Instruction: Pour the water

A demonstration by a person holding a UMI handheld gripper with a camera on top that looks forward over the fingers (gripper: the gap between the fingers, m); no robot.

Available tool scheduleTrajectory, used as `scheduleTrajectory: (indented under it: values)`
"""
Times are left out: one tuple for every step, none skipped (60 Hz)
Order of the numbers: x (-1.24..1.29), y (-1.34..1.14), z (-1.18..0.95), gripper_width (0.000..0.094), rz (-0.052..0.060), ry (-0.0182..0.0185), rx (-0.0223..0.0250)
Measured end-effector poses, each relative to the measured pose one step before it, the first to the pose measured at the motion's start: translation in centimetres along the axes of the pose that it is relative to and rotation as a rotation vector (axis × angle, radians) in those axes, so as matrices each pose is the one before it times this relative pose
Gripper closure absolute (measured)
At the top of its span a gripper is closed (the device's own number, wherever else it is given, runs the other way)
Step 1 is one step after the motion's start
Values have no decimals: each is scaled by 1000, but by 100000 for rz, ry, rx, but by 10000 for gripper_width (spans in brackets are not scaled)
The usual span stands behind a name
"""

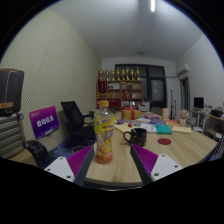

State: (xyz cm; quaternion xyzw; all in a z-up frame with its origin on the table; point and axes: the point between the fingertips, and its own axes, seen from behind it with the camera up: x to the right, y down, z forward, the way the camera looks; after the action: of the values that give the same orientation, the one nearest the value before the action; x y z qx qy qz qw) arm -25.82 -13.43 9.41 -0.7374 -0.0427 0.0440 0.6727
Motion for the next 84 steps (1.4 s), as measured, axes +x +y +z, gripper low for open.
scheduleTrajectory:
  values:
    - [-311, -58, 696, 116, -301, -45, 142]
    - [-929, -111, 387, 116, -403, 176, -93]
    - [233, 74, 791, 118, -200, -290, 161]
    - [-323, -46, 682, 122, -298, 0, 36]
    - [-339, -54, 671, 123, -242, 44, 36]
    - [-248, -44, 657, 125, -128, 157, 29]
    - [-213, -99, 637, 122, -108, 351, 132]
    - [-210, -95, 648, 119, -143, 432, 195]
    - [-108, -126, 419, 122, -297, 371, 356]
    - [-202, -192, 606, 120, -396, 436, 411]
    - [-697, -145, 829, 120, -471, 800, 420]
    - [-116, -144, 645, 120, -415, 770, 419]
    - [-67, -151, 600, 120, -420, 927, 421]
    - [-79, -158, 644, 119, -379, 962, 429]
    - [-51, -139, 617, 119, -327, 896, 353]
    - [161, -135, 580, 120, -455, 975, 240]
    - [-4, -172, 662, 119, -547, 1300, 264]
    - [84, -129, 568, 122, -547, 1286, 231]
    - [1024, 164, 141, 123, -400, 864, 422]
    - [86, -64, 495, 121, -312, 1229, 303]
    - [123, -76, 520, 122, -86, 1282, 275]
    - [129, -45, 432, 123, 145, 1315, 119]
    - [94, 35, 428, 123, 348, 1025, -293]
    - [19, 39, 614, 132, 371, 422, -626]
    - [-1182, -90, 800, 153, 612, 321, -1030]
    - [324, 330, -109, 223, 702, -256, -795]
    - [23, 255, 229, 293, 940, 278, -886]
    - [82, 48, 214, 364, 847, 411, 155]
    - [127, 211, 155, 370, 926, 484, -387]
    - [135, -75, 90, 372, 967, 316, 697]
    - [58, -135, 60, 378, 595, 129, 1052]
    - [49, -108, 40, 386, 261, 135, 884]
    - [-29, 22, 38, 396, -94, -44, 280]
    - [-463, 8, 216, 399, -403, -109, 441]
    - [1230, 210, -135, 400, -765, -1344, 585]
    - [52, -14, 47, 410, -842, -384, 125]
    - [31, 86, 71, 422, -555, -319, -268]
    - [41, -71, 45, 421, -119, -222, 286]
    - [19, -39, 51, 422, -5, -251, 114]
    - [-10, 40, 77, 442, -43, -313, -229]
    - [-15, 5, 59, 445, 36, -347, -87]
    - [-13, -33, 103, 459, -76, -350, 94]
    - [-8, 40, 111, 476, -122, -283, -250]
    - [-25, -21, 116, 477, -179, -196, 93]
    - [-448, -82, 51, 493, -636, -264, 153]
    - [-303, -65, 80, 519, -752, -291, -381]
    - [-130, -22, 275, 518, -835, -813, 189]
    - [-270, -64, 45, 518, -698, -911, -93]
    - [-115, -8, 158, 519, -382, -1268, 147]
    - [-290, -165, 143, 543, 30, -1310, 277]
    - [-245, -148, 168, 566, 885, -1291, -57]
    - [-150, -376, 211, 568, 1825, -879, 684]
    - [-29, -370, 223, 568, 2374, -630, 319]
    - [-5, -369, 237, 568, 3204, -629, 101]
    - [172, -404, 23, 570, 4048, -396, 44]
    - [-643, -315, 298, 569, 4175, -479, -461]
    - [762, 173, 30, 570, 4413, -1951, 72]
    - [-195, -396, 388, 570, 5264, -1321, -568]
    - [-203, -293, 245, 571, 6057, -1586, -634]
    - [-227, -315, 248, 569, 6755, -1854, -502]
    - [-235, -313, 239, 571, 7122, -2094, -451]
    - [-185, -254, 173, 569, 7483, -2342, -515]
    - [-205, -297, 172, 569, 7913, -2199, -436]
    - [-1198, -210, 800, 570, 8702, -1041, -511]
    - [221, -243, 8, 570, 8476, -1998, -783]
    - [189, -49, 445, 571, 8719, -1174, -200]
    - [-364, -94, 0, 572, 7965, -2434, -1670]
    - [1019, -618, 523, 572, 8368, -2273, -756]
    - [-12, -136, 121, 570, 8516, -1556, -652]
    - [-726, 146, -243, 570, 8449, -1107, -759]
    - [759, -789, 615, 573, 7630, -2013, -539]
    - [101, -295, 143, 572, 7132, -1547, -546]
    - [17, -298, 50, 572, 6480, -1314, -239]
    - [49, -266, 19, 571, 5679, -1202, -110]
    - [99, -255, 116, 572, 5061, -1017, 23]
    - [-1641, 1502, 279, 573, 5390, 348, 893]
    - [255, -171, -334, 573, 3884, -1153, -625]
    - [-28, 365, -762, 572, 3641, -662, 69]
    - [81, -22, -58, 572, 3431, -477, -512]
    - [16, 33, -141, 573, 3507, -448, -513]
    - [-63, 13, -119, 571, 3587, -712, -326]
    - [-132, -5, -116, 568, 3558, -1050, -122]
    - [-202, -35, -142, 571, 3517, -1279, 30]
    - [-279, -3, -188, 569, 3366, -1360, 38]
